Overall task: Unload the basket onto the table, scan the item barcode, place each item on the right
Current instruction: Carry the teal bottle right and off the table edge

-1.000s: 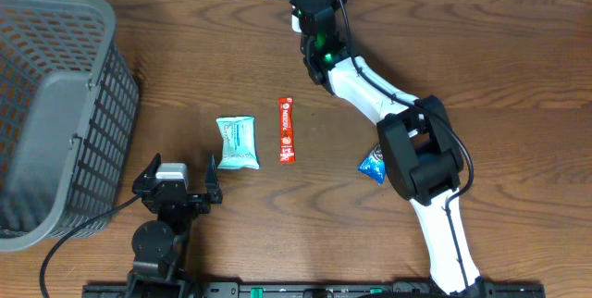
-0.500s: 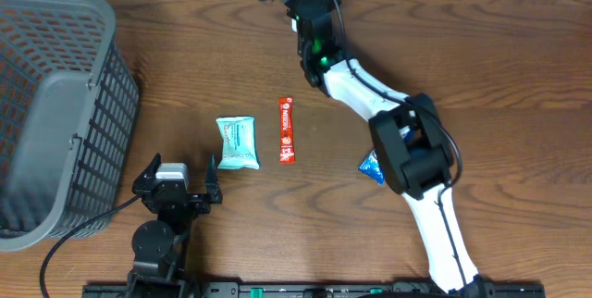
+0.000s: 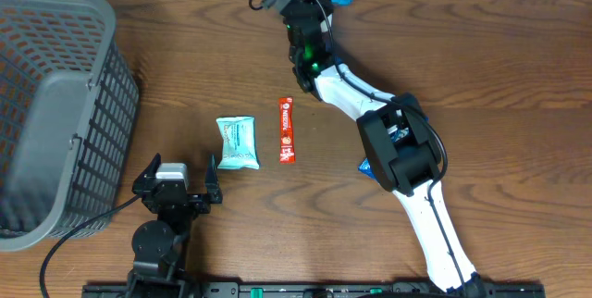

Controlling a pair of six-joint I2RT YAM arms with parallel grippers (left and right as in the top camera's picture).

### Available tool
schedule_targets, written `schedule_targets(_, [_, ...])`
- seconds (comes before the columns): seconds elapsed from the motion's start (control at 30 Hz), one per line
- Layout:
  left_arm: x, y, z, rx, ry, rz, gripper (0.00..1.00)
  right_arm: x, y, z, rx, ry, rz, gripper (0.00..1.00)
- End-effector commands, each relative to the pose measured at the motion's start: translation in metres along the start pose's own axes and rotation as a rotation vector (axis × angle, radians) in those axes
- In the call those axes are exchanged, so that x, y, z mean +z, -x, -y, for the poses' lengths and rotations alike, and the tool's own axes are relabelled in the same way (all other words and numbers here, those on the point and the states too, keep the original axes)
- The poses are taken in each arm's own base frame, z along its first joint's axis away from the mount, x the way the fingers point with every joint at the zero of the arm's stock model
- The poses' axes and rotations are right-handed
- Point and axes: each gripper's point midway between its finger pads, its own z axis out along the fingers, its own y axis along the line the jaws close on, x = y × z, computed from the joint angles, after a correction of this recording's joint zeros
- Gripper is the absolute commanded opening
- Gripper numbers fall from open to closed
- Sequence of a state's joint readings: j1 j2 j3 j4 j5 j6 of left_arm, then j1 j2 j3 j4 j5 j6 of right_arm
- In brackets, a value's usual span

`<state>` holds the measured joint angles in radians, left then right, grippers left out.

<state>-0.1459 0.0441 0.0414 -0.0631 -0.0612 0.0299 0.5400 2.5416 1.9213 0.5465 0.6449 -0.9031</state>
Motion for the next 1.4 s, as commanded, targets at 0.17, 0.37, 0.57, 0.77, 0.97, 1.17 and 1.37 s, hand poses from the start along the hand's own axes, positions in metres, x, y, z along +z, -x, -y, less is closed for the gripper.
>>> schedule_targets(0.17, [0.003,-0.019,-0.001,0.004,0.004,-0.045,0.98,-0.003,0.008,0.054,0.004,-0.152,-0.112,0.27])
schedule_targets(0.37, [0.003,-0.019,-0.001,0.004,0.004,-0.045,0.98,0.002,-0.029,0.076,-0.028,-0.221,-0.260,0.28])
schedule_targets(0.57, [0.003,-0.019,-0.001,0.004,0.004,-0.045,0.98,0.008,-0.078,0.112,-0.074,-0.325,-0.430,0.26])
schedule_targets(0.77, [0.003,-0.019,-0.001,0.004,0.004,-0.045,0.98,0.008,-0.165,0.171,-0.092,-0.474,-0.699,0.24])
schedule_targets(0.97, [0.003,-0.019,-0.001,0.004,0.004,-0.045,0.98,-0.002,-0.241,0.224,-0.096,-0.599,-0.913,0.24])
schedule_targets(1.17, [0.003,-0.019,-0.001,0.004,0.004,-0.045,0.98,-0.019,-0.318,0.269,-0.126,-0.673,-1.115,0.19])
schedule_targets(1.37, [0.003,-0.019,-0.001,0.004,0.004,-0.045,0.98,-0.041,-0.386,0.306,-0.148,-0.711,-1.270,0.19])
